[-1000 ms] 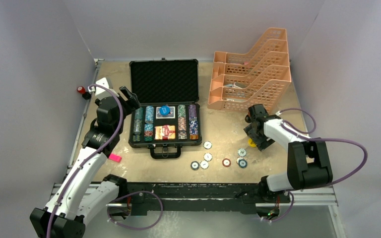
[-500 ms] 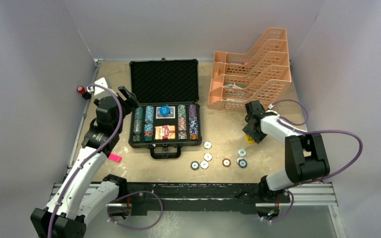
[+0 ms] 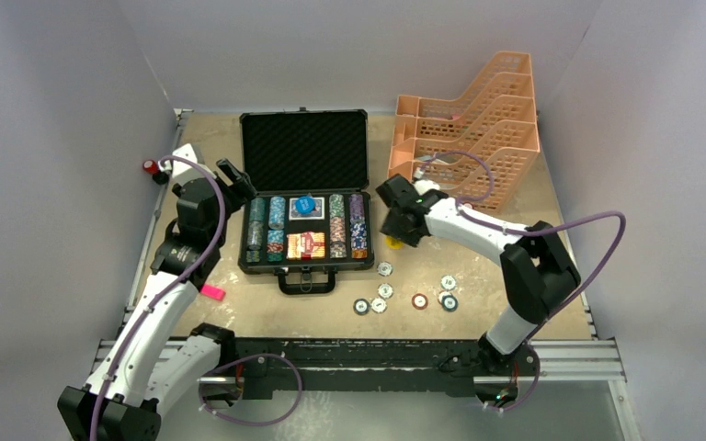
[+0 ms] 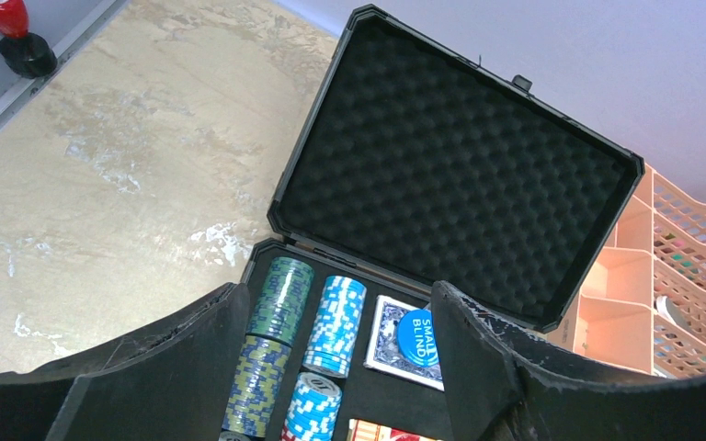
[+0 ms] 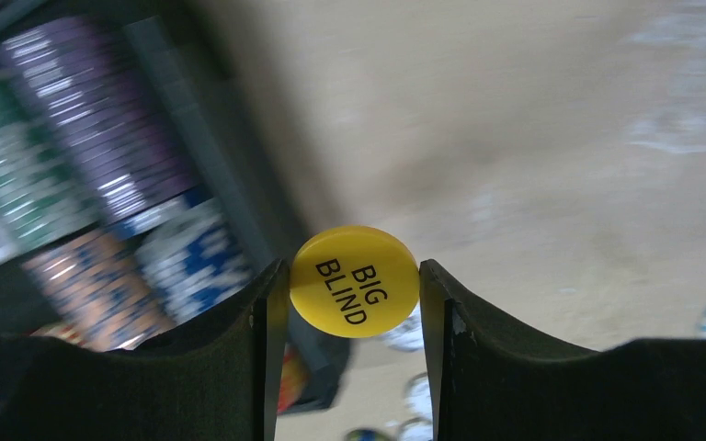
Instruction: Pack up texas hold em set
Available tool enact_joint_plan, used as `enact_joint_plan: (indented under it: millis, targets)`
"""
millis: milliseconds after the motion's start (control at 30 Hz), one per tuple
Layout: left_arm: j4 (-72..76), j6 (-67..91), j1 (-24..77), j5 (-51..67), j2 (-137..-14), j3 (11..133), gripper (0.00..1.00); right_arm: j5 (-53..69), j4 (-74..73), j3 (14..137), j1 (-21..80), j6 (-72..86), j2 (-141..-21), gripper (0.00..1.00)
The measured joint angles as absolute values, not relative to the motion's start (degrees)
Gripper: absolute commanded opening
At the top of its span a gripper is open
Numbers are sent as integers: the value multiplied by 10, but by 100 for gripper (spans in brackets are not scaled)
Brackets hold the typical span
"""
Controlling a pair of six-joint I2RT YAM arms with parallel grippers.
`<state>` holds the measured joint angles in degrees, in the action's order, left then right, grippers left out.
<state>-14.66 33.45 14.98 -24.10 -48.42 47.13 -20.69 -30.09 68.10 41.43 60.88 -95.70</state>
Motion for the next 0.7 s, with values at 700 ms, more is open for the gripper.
enact_joint_plan:
  millis: [700]
  targets:
    - [-147,334,146,-264,-460,471,72,-214,-265,883,597,491,-1102,49]
